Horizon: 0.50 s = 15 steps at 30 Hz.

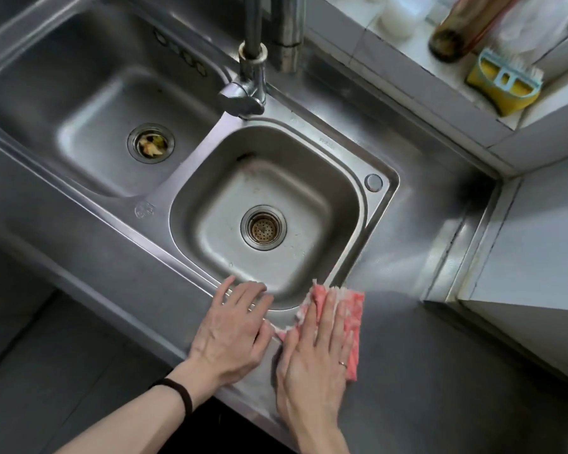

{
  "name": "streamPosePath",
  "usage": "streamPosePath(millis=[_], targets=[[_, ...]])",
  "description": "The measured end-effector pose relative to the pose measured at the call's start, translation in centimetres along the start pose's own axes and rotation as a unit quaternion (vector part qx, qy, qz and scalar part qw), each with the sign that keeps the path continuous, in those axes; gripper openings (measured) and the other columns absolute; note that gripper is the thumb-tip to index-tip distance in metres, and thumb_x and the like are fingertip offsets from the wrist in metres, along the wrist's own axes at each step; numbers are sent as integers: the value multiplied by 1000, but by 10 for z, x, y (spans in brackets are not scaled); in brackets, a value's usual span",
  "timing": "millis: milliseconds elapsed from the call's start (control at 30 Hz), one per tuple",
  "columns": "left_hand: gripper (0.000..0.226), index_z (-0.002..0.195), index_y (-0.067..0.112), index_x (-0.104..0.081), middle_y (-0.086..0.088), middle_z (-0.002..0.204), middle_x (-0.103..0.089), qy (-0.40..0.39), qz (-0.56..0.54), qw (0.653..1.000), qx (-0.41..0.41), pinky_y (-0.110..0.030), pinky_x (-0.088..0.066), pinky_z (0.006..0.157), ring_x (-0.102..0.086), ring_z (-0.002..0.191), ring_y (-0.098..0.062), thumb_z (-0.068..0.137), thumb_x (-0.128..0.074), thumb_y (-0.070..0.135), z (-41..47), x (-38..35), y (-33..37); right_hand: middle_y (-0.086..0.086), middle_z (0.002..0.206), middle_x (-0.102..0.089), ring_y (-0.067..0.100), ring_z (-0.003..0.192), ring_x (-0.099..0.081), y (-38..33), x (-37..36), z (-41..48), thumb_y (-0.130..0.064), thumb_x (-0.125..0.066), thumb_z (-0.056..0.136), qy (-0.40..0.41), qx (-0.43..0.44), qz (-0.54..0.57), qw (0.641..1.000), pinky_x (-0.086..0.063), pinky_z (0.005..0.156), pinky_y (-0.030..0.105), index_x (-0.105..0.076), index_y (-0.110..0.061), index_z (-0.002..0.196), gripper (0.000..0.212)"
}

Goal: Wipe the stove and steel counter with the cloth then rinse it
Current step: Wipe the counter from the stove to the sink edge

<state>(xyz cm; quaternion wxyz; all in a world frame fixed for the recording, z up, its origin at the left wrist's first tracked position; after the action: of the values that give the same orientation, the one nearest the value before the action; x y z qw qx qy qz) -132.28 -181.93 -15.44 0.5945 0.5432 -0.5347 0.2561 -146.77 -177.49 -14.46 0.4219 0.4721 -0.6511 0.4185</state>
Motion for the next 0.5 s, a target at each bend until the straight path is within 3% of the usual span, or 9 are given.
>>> streamPosePath(millis=[100,200,333,433,500], targets=[[41,123,18,-68,-5,131,-65,2,1,1000,9,-52,-31,122,-60,127,-26,91,-47,32,2,15,-18,13,165,-40,32,156,-30,-10,-10,-30,-36,-24,107,54,12,23,998,-32,120,54,-47,-5,154,60],[47,130,17,-65,-7,140,-61,11,15,998,66,-54,-28,125,-55,135,-28,92,-42,34,5,35,-58,11,153,-54,30,145,-38,-14,-18,-42,-41,-17,110,110,16,44,993,-30,115,53,-65,-5,139,67],[61,146,14,-54,-15,155,-47,16,64,988,141,-56,-20,128,-42,147,-33,93,-33,38,5,64,-129,4,153,-56,34,148,-42,-12,-24,-38,-35,-39,101,124,80,48,988,-30,119,53,-62,-6,143,56],[63,150,13,-48,-18,158,-42,28,87,980,178,-59,-20,127,-36,149,-36,94,-34,37,6,81,-179,-4,161,-46,37,153,-37,-24,-23,-31,-47,-31,105,68,158,49,984,-24,126,45,-49,-10,153,63],[63,152,12,-45,-18,158,-42,27,103,975,197,-59,-20,126,-37,149,-37,95,-34,38,9,89,-205,0,162,-45,34,152,-39,-48,-25,-29,-40,-36,102,72,150,58,984,-30,121,50,-48,-10,154,61]])
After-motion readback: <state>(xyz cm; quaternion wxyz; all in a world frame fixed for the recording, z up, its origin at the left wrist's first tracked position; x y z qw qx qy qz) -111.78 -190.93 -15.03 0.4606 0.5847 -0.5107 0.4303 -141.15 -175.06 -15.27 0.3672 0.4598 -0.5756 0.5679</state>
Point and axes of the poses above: each hand's wrist, its own z-axis towards the middle knuckle, its own x-axis out of the back of the hand, y = z × x, the point moved 1 cm from there along z, towards the middle knuckle
